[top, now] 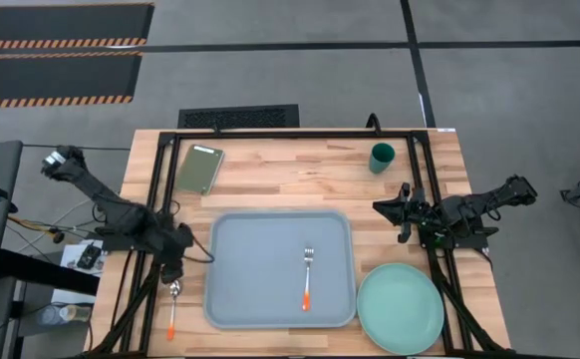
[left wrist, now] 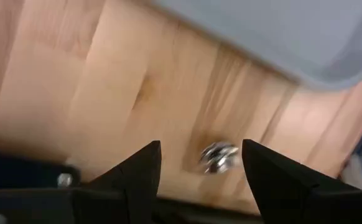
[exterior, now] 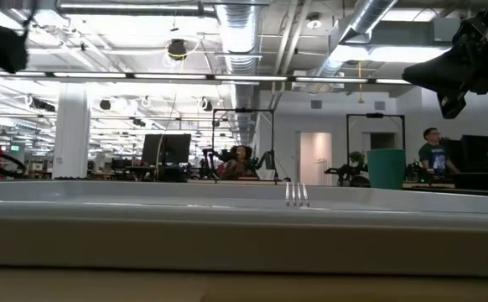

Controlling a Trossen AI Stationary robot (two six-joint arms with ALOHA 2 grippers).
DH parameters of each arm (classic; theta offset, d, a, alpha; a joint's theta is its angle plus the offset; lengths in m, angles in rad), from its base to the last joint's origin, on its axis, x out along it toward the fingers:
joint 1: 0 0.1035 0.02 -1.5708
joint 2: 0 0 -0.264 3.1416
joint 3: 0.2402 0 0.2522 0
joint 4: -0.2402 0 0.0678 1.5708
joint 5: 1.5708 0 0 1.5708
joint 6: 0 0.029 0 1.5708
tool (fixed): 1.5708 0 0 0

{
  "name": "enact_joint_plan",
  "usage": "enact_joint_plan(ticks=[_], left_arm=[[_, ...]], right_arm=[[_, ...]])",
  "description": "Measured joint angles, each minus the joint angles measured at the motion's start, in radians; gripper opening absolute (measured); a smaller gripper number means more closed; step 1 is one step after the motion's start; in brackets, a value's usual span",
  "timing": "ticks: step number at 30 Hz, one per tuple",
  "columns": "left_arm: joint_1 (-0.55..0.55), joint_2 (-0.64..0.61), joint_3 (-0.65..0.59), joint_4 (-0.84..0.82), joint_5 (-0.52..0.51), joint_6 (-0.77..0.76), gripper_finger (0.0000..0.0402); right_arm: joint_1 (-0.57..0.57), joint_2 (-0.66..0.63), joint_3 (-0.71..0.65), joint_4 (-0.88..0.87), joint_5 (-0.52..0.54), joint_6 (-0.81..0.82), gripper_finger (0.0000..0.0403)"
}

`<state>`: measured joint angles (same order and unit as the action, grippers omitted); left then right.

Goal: Pick and place plate/cup/fork/spoon on tray
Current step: Put the orange spoon to the right of the orange fork on the light gray tray

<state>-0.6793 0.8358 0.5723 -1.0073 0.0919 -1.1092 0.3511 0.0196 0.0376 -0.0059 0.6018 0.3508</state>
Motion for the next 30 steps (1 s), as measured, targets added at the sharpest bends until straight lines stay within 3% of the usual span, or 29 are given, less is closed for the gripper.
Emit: enact_joint_plan(ticks=[13,22,30], left_arm=[[-0.178,0.017,-0.138,0.164,0.006,-0.174,0.021],[-0.219,0.017,-0.19,0.254,-0.019,-0.182,0.021],[-0.225,0.017,-0.247,0.343,0.04,-0.201,0.0204]], right_arm=[[0.0,0.0,-0.001,-0.001,0.0,0.02,0.0066],[0.0,0.0,-0.001,-0.001,0.0,0.027,0.0066],[0.0,0.0,-0.002,-0.002,0.0,0.042,0.0066]])
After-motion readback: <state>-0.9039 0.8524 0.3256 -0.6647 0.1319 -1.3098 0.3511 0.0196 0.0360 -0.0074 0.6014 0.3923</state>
